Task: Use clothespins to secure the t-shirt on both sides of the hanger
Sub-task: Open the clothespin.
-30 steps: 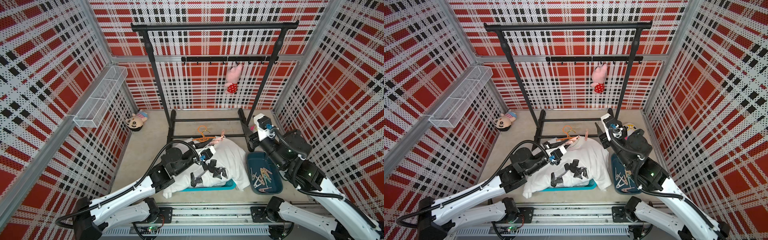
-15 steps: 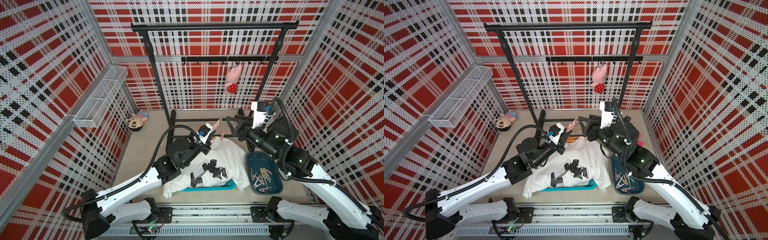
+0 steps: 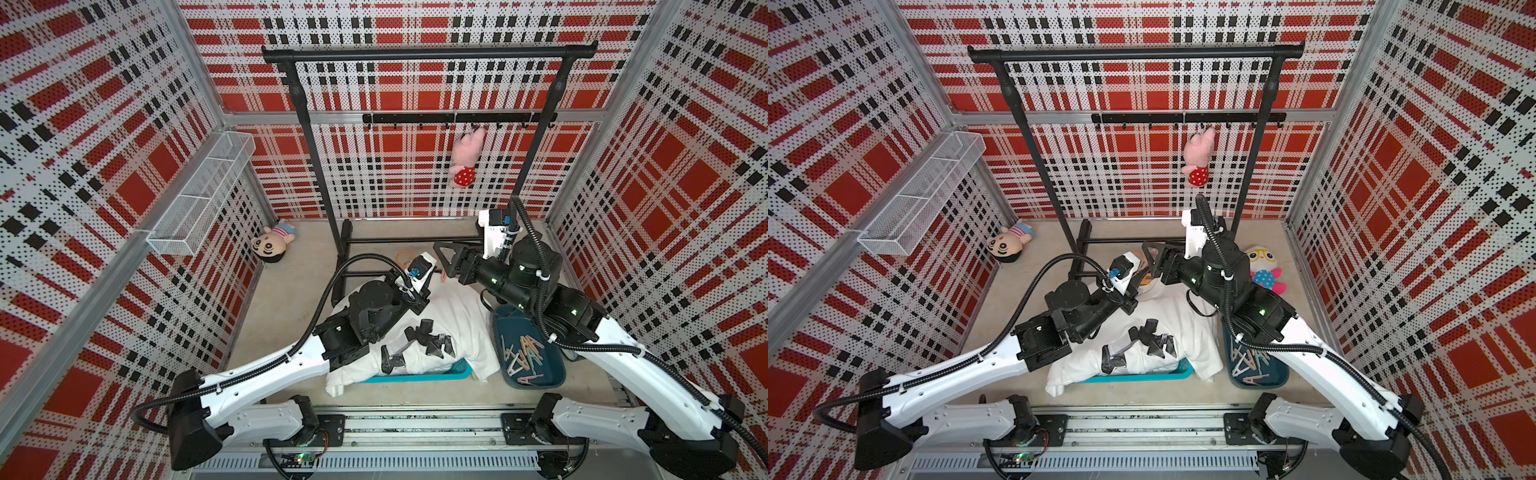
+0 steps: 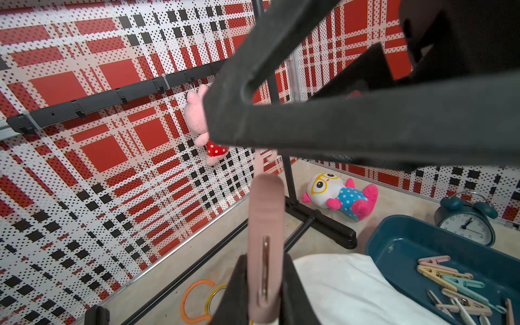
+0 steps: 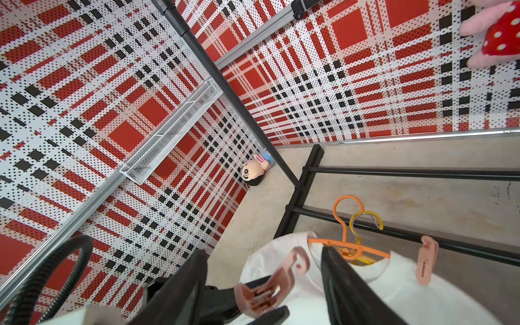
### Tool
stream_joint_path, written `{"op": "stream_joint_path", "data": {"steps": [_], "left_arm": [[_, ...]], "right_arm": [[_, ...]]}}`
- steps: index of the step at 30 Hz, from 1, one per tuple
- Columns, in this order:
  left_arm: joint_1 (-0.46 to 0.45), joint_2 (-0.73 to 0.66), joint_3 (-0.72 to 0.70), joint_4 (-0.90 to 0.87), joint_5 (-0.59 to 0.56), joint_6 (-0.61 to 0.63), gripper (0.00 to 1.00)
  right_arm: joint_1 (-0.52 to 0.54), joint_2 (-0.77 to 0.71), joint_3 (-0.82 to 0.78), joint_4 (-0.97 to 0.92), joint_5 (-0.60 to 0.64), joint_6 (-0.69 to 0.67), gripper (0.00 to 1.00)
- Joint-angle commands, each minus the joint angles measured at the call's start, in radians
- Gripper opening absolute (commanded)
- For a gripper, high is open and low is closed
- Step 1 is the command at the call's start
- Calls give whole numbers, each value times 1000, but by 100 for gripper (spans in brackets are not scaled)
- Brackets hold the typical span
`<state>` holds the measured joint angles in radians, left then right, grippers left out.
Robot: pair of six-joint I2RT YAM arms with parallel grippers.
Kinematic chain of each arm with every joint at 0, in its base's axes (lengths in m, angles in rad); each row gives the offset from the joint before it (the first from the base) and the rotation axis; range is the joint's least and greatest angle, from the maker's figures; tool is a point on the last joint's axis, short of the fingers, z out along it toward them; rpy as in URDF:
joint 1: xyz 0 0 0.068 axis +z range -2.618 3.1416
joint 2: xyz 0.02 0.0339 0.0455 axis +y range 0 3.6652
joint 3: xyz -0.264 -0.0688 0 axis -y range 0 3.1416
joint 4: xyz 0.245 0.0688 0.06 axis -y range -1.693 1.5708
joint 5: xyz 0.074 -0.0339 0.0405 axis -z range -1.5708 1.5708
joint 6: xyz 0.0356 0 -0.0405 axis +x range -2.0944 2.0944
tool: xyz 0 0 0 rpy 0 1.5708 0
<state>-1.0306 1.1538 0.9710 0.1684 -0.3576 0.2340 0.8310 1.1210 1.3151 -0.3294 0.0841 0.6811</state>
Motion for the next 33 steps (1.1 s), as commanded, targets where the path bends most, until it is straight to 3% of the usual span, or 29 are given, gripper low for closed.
{"op": "stream_joint_path", "data": {"steps": [1, 10, 23, 33], "left_arm": [[-17, -23, 7, 36, -41, 20, 0], [-54, -18, 20, 39, -70, 54, 0], [-74, -26, 19, 54, -79, 73, 0], [-94, -20, 41, 31, -76, 75, 0]], "right_arm": [[5, 11, -3, 25, -56, 42, 64], [5, 15, -21, 45, -94, 73, 62], [5, 11, -29, 87, -84, 83, 42], [5, 17, -31, 94, -85, 68, 38]]}}
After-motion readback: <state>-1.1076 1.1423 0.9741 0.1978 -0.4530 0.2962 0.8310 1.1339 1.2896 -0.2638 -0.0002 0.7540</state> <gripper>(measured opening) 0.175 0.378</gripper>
